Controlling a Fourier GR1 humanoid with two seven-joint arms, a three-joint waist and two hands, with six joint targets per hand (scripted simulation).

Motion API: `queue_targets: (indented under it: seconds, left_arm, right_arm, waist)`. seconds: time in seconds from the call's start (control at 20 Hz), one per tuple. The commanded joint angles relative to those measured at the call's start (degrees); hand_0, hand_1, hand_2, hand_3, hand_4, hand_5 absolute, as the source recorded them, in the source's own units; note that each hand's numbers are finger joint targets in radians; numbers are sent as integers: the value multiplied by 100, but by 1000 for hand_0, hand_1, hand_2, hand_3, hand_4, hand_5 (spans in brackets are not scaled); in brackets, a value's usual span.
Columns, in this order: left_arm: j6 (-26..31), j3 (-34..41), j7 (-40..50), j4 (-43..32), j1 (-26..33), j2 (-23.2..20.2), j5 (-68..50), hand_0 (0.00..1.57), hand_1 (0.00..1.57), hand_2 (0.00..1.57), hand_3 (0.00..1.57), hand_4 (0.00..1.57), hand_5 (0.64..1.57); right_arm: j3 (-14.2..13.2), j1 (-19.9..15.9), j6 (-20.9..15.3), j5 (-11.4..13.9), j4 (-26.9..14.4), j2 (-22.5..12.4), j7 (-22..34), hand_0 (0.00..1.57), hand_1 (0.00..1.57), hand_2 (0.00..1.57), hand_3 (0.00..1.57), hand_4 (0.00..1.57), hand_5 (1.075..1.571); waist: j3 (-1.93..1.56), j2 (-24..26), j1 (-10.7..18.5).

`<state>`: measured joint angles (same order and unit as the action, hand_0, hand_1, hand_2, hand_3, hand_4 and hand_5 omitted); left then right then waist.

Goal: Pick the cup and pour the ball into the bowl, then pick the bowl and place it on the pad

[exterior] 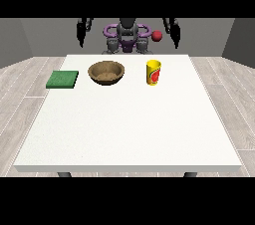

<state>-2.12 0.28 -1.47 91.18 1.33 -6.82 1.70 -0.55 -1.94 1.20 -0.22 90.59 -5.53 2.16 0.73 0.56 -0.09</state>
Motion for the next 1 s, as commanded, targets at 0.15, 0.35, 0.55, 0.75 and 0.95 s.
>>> queue_targets:
  seconds: [0.15,0.35,0.55,0.75,0.95]
  left_arm:
    - [102,34,439,511,-79,-217,-67,0,0,0,0,0,1524]
    - [7,-716,157,851,665,648,-1087,0,0,0,0,0,1531]
    - [-174,-1133,397,1556,704,668,-992,0,0,0,0,0,1521]
    - [40,-1174,36,1825,756,580,-643,0,0,0,0,0,1478]
    - [-239,-849,-136,1220,-287,635,-332,0,0,0,0,0,1402]
  right_arm:
    - [-89,-99,20,-30,492,-241,470,0,0,0,0,0,1568]
    - [-434,552,92,-748,307,148,76,0,0,0,0,0,1570]
    - [-614,541,124,-711,514,6,-248,0,0,0,0,0,1566]
    - [-735,141,29,-681,346,6,-404,0,0,0,0,0,1565]
    - [-229,-155,-72,-317,176,355,-830,0,0,0,0,0,1563]
  waist:
    - [-54,1315,-43]
    - [-74,1693,-7]
    - [-74,1265,163]
    - [-73,597,295]
    - [-74,-6,72]
